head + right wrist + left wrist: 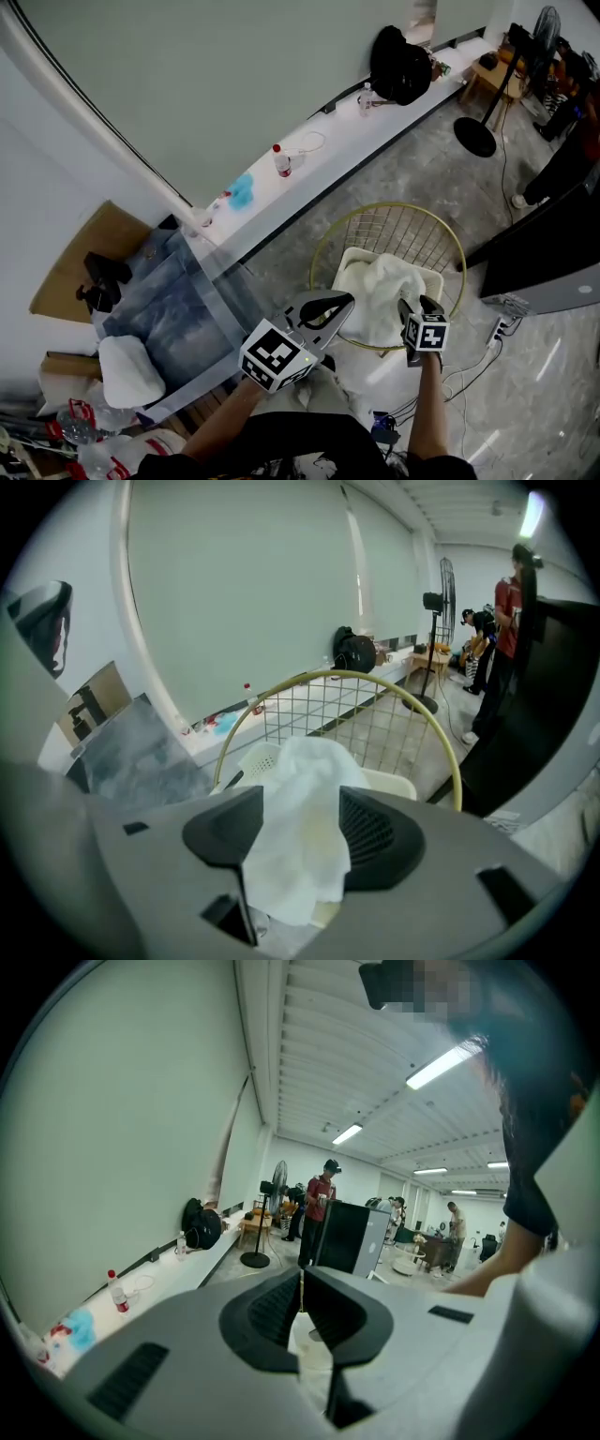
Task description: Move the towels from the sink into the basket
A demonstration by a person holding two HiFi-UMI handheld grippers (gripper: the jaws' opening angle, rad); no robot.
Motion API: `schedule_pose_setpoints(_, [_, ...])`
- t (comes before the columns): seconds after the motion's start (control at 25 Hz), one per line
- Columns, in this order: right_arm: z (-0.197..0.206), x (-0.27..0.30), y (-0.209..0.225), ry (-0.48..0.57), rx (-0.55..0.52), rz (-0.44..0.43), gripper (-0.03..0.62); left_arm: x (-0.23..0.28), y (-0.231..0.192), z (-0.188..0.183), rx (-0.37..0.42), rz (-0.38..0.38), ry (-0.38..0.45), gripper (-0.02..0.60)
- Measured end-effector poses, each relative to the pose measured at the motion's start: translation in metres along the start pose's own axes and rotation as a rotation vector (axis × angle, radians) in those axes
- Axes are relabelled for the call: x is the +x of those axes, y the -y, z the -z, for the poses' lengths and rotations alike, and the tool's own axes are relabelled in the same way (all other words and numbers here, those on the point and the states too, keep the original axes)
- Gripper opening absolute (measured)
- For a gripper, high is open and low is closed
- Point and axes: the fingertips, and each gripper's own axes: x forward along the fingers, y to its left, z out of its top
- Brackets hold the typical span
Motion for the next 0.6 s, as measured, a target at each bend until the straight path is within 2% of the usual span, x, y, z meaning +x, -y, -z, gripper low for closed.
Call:
schedule_pose_setpoints(0.16, [-0.017,-0.013,-0.012,0.059,-0.040,-0.014,0.248,-0.009,-0.001,0.003,-0.011,-0.022,0.009,0.014])
schedule_pose_setpoints(0.28, [-0.036,-0.026,-0.026,0.118,-0.075,-0.037,0.219,-0.020,-0.002,0.000,-0.009,-0.038,0.028,0.014])
schedule_pose_setpoints(0.44, [-0.066,-0.045,-0.061,0.197,-0.138,-0.102,0.163,-0.041,-0.007,-0.005,-0.008,-0.074,0.056,0.014])
schedule_pose_setpoints(0.6, [-0.097,-0.071,-0.109,0.278,-0.208,-0.179,0.153,-0.075,-0.013,-0.012,-0.004,-0.129,0.090,0.014])
